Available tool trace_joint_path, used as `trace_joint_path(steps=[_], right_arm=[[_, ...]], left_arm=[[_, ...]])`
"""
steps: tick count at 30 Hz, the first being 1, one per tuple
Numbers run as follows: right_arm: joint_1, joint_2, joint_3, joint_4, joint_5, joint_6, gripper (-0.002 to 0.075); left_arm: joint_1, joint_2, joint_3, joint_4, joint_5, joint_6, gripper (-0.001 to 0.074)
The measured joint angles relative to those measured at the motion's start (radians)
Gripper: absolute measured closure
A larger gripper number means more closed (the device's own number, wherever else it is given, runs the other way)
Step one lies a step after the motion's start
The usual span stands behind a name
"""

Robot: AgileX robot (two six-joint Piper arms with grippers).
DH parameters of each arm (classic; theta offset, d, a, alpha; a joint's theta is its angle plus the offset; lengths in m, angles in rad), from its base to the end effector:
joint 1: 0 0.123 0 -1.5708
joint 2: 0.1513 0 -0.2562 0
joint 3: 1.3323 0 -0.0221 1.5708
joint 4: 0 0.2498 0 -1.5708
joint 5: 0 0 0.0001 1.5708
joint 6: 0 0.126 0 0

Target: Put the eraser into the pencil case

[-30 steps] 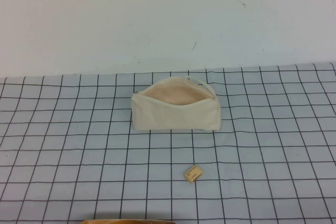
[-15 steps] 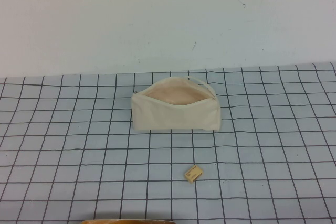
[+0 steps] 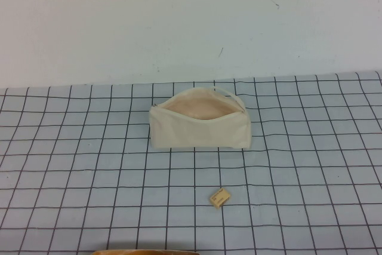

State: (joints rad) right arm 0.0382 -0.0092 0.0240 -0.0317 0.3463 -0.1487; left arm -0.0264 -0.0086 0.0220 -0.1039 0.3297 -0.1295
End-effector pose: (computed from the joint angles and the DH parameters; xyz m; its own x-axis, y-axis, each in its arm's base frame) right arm 0.1152 0.0030 0.1652 -0.2609 -0.1877 -0.9469 -0.0754 0.9819 -0.1738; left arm 0.1156 -0.0073 0.1681 -0.2582 -0.2190 -0.9409 0.0006 0.9739 -0.2268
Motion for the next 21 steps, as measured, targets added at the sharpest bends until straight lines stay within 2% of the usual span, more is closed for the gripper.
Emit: trace_joint_path(steps=[3,6,9,12,15,21], right_arm=[[0.0,0.0,0.0,0.052,-0.004,0.013,0.0727],[0.0,0.0,0.004,0.255,-0.061,0.139,0.0727],[0.0,0.0,0.004,0.54,-0.136,0.33,0.0727],[0.0,0.0,0.004,0.697,-0.164,0.375,0.0727],[0.0,0.0,0.004,0.717,-0.162,0.311,0.0727],[0.0,0.0,-0.038,0.724,-0.184,0.024,0.0727]], left_arm=[[0.0,0.0,0.0,0.0,0.0,0.0,0.0738],[0.0,0.0,0.0,0.0,0.0,0.0,0.0738],[0.0,0.0,0.0,0.0,0.0,0.0,0.0738],[0.0,0.0,0.0,0.0,0.0,0.0,0.0738],[0.0,0.0,0.0,0.0,0.0,0.0,0.0738],[0.0,0.0,0.0,0.0,0.0,0.0,0.0738]])
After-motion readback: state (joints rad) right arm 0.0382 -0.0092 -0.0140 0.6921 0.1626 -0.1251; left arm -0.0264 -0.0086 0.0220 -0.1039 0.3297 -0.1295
